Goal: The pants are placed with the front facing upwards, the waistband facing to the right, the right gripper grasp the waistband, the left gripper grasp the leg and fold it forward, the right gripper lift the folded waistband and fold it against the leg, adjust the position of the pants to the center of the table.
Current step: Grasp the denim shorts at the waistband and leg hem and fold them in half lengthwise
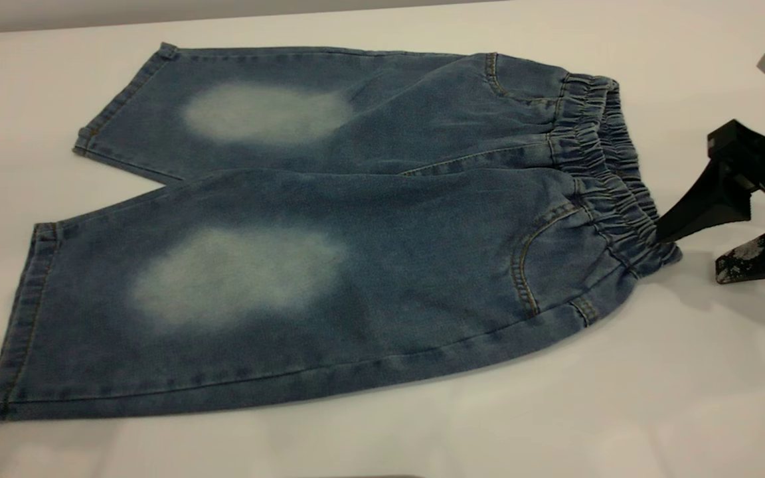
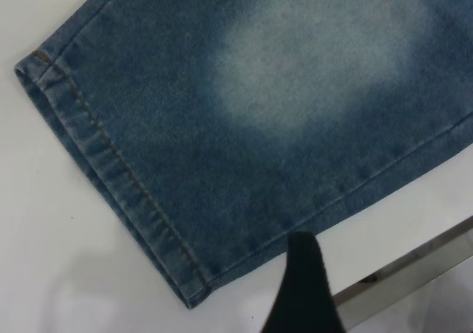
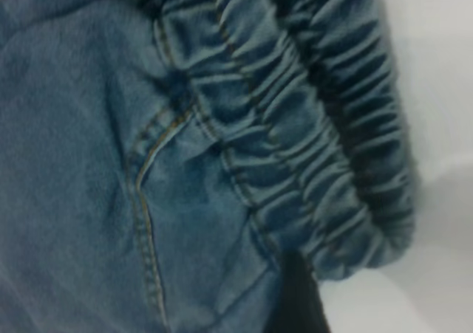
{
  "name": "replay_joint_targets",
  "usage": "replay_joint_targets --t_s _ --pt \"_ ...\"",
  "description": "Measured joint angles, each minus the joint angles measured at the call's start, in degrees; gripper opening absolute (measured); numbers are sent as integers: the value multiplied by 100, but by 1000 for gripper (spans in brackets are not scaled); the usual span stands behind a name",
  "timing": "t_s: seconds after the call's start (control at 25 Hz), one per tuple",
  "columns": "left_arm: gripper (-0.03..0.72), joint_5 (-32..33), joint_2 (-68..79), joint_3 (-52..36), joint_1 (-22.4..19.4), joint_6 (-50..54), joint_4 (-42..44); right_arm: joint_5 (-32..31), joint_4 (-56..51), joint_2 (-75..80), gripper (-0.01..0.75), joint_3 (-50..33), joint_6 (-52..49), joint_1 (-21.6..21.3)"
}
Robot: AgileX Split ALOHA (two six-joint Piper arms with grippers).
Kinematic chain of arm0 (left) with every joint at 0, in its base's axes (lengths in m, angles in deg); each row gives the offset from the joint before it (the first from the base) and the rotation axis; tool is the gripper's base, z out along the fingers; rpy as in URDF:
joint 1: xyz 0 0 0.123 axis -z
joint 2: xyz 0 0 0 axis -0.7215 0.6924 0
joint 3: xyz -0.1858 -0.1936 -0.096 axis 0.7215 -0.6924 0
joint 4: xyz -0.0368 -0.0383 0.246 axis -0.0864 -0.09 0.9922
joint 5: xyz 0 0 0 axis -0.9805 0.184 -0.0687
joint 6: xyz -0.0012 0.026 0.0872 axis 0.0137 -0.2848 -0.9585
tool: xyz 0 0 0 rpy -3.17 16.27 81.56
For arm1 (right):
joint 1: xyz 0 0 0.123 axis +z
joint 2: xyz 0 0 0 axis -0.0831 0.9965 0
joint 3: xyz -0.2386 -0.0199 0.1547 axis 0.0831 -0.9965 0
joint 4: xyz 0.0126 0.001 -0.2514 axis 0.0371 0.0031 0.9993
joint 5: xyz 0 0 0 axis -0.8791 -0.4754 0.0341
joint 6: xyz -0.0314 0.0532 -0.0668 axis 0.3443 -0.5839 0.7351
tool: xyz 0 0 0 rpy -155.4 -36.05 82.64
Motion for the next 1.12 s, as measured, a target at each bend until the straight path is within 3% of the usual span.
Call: replay_joint_targets --t_s 0.6,0.88,1.12 --pt "496 0 0 0 0 -19 0 -460 -363 370 491 40 739 -48" --pt "496 0 0 0 0 -19 0 -1173 -573 834 488 277 915 -48" --pt "496 0 0 0 0 -19 0 -1295 -677 954 463 383 1071 -48"
